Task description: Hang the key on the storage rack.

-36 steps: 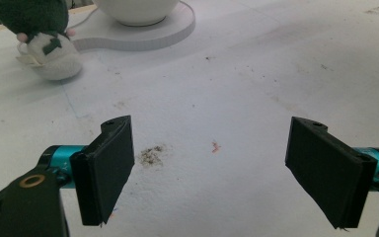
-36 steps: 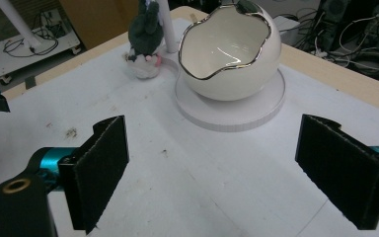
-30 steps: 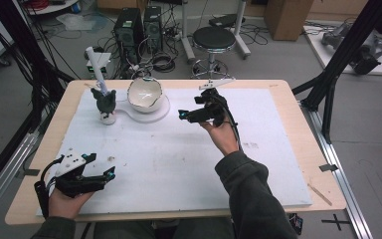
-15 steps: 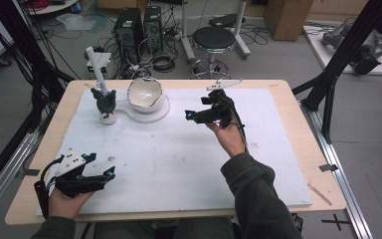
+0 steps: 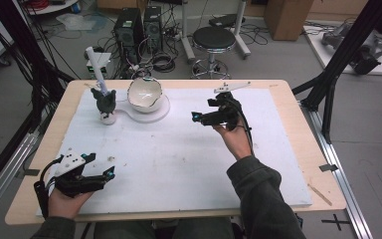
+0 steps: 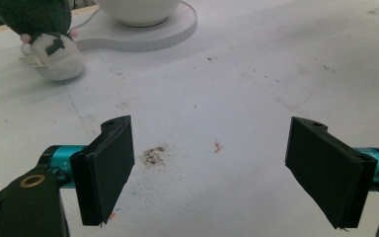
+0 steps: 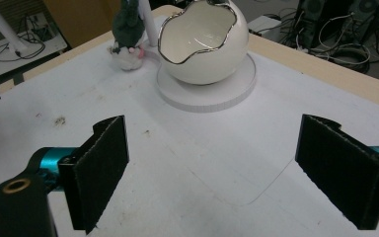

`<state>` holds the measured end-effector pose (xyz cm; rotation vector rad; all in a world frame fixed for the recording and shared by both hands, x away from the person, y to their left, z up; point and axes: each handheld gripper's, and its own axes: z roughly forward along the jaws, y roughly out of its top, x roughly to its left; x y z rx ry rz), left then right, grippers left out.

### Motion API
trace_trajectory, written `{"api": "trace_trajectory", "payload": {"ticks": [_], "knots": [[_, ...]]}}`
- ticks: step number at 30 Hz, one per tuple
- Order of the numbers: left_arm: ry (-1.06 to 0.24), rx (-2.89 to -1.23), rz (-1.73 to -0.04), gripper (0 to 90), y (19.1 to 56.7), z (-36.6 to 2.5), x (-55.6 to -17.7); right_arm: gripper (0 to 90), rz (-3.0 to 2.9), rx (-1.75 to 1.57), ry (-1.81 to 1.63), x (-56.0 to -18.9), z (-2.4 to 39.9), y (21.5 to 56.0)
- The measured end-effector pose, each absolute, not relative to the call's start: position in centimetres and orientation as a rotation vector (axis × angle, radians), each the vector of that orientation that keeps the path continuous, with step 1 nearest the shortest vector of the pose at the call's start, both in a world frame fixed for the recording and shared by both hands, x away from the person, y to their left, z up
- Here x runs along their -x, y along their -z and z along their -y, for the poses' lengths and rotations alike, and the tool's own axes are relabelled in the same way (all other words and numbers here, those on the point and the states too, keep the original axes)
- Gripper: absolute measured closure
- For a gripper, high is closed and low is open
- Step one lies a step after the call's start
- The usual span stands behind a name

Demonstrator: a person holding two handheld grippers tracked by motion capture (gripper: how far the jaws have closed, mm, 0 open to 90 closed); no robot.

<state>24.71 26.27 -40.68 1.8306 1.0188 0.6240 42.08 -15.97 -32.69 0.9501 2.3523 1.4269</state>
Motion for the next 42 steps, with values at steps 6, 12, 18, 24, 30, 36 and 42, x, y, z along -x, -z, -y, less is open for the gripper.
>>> {"api": "trace_trajectory", "payload": {"ticks": [6,12,18,24,30,36,42], "knots": [[-0.622,-1.833,-1.017,19.2,40.7,-26.1,-24.7,12.2,-2.349,-0.966,-1.426,-41.5,16.7,33.0],[-0.625,-1.831,-1.016,19.2,40.7,-26.2,-24.7,12.2,-2.341,-0.97,-1.427,-41.1,17.6,33.2],[-0.625,-1.832,-1.017,19.2,40.7,-26.2,-24.7,12.2,-2.334,-0.98,-1.424,-40.8,18.3,33.3],[-0.624,-1.832,-1.019,19.2,40.7,-26.1,-24.7,12.2,-2.33,-0.98,-1.424,-40.3,18.9,33.6],[-0.624,-1.832,-1.017,19.2,40.7,-26.0,-24.8,12.2,-2.325,-0.992,-1.429,-39.9,19.7,33.9],[-0.627,-1.833,-1.017,19.2,40.7,-26.0,-24.7,12.2,-2.323,-1.002,-1.413,-39.4,20.4,34.2],[-0.623,-1.833,-1.016,19.2,40.7,-25.9,-24.7,12.1,-2.315,-1.024,-1.414,-38.9,21.3,34.8]]}}
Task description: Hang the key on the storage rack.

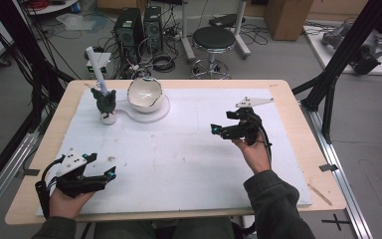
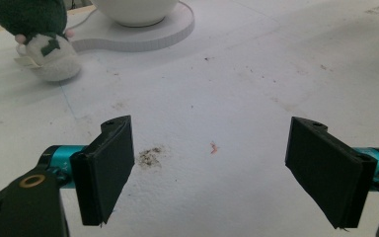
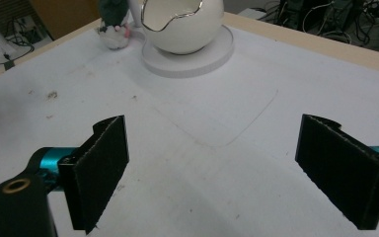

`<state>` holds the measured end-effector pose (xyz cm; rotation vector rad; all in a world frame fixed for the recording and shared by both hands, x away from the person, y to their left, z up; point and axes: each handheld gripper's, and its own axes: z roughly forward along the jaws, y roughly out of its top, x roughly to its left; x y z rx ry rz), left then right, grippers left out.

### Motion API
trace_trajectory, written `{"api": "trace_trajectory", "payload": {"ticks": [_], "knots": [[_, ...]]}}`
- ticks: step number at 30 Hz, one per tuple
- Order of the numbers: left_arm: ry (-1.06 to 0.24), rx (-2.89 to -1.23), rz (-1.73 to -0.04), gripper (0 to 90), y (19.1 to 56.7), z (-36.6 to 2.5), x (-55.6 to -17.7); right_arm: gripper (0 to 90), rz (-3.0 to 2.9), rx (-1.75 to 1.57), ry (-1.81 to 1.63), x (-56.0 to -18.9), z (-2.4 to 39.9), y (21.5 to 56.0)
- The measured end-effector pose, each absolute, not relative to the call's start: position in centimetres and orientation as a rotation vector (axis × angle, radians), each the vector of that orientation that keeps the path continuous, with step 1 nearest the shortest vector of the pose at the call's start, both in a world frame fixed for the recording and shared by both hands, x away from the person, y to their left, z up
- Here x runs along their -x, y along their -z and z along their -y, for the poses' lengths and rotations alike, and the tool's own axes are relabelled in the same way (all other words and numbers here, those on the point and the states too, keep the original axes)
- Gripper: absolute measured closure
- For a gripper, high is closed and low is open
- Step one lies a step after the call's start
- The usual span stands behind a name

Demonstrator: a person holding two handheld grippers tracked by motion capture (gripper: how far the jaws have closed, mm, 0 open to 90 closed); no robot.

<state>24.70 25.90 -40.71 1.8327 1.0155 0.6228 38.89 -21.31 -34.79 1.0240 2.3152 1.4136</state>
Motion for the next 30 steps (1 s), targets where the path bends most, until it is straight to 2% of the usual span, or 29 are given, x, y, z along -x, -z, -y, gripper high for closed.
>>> {"api": "trace_trajectory", "payload": {"ticks": [30], "knots": [[-0.624,-1.835,-1.012,19.2,40.7,-25.7,-24.7,11.7,-2.249,-1.091,-1.396,-35.9,25.9,37.1]]}}
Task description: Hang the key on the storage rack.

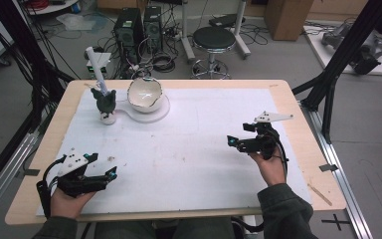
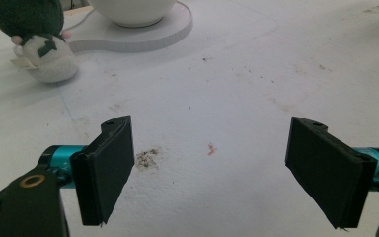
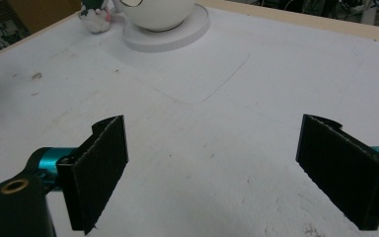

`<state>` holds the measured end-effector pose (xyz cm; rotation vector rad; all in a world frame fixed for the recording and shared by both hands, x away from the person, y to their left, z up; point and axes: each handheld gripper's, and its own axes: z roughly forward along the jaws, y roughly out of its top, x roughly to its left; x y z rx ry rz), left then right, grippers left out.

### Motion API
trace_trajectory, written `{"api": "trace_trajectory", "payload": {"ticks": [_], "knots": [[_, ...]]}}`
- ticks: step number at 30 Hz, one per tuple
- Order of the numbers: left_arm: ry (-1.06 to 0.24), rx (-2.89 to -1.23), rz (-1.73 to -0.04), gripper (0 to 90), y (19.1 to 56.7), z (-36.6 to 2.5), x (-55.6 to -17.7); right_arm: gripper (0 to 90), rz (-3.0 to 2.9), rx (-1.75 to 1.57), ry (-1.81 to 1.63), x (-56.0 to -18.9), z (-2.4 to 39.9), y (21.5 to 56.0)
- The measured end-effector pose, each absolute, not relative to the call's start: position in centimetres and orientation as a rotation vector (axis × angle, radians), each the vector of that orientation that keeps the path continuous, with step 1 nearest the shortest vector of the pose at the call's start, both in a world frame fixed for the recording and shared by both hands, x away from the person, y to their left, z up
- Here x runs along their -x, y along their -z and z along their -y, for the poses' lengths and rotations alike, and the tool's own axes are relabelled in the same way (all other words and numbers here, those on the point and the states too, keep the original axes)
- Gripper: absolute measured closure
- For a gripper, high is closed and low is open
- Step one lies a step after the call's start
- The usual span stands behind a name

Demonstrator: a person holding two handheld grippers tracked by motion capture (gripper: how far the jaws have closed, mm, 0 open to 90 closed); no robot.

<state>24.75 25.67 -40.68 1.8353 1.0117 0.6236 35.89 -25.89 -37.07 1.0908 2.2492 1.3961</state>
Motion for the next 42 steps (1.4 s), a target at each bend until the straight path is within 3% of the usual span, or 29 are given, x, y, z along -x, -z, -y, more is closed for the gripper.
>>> {"api": "trace_trajectory", "payload": {"ticks": [42], "knots": [[-0.614,-1.856,-1.008,19.3,41.0,-25.6,-24.5,11.6,-2.204,-1.169,-1.407,-31.3,29.9,40.8]]}}
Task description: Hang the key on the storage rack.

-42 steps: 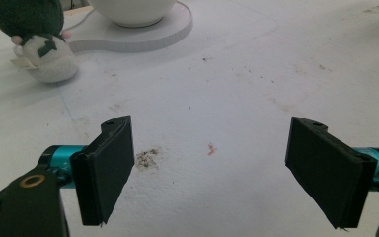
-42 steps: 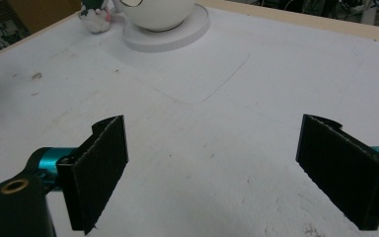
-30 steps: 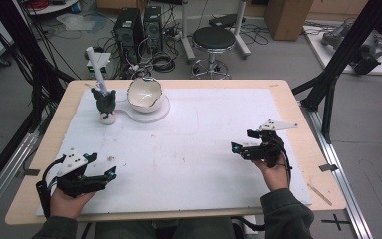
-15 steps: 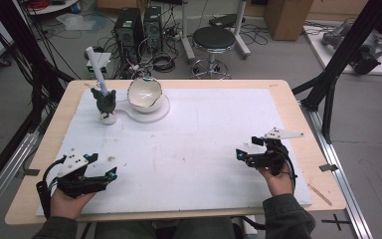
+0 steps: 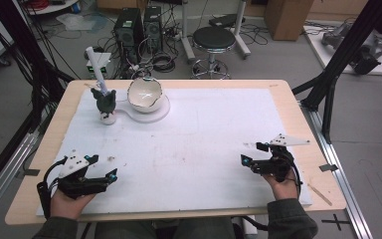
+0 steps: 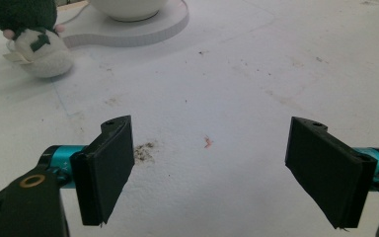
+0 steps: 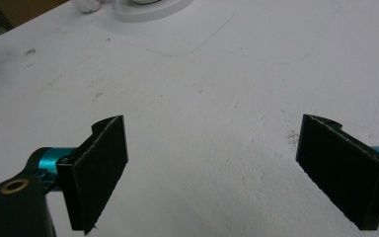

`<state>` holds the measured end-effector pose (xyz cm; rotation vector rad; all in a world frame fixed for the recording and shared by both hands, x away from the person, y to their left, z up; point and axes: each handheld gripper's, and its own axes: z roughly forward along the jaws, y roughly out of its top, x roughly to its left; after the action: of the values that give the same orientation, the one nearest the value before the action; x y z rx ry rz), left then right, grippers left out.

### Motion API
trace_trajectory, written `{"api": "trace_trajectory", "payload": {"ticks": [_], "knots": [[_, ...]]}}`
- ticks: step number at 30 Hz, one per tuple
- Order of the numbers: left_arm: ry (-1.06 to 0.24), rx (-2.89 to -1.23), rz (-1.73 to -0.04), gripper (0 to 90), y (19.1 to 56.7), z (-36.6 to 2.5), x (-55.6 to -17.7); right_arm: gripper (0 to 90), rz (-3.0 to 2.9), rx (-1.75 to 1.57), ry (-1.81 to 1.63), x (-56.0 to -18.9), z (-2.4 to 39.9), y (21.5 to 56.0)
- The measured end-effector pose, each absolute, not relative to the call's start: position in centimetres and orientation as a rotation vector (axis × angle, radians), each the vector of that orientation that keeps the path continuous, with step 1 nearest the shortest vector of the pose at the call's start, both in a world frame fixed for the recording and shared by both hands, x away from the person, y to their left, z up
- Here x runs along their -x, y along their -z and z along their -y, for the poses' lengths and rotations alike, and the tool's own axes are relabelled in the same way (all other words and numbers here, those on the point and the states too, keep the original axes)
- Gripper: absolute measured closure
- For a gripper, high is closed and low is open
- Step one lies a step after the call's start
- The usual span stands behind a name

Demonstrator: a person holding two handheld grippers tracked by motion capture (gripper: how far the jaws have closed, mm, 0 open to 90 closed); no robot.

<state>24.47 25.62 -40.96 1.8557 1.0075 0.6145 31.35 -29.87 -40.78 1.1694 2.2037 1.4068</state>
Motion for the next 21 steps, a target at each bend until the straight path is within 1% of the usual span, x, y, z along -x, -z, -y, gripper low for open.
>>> {"api": "trace_trajectory", "payload": {"ticks": [21], "knots": [[-0.609,-1.872,-1.006,19.5,41.4,-25.7,-24.6,11.6,-2.194,-1.183,-1.43,-30.0,30.8,41.2]]}}
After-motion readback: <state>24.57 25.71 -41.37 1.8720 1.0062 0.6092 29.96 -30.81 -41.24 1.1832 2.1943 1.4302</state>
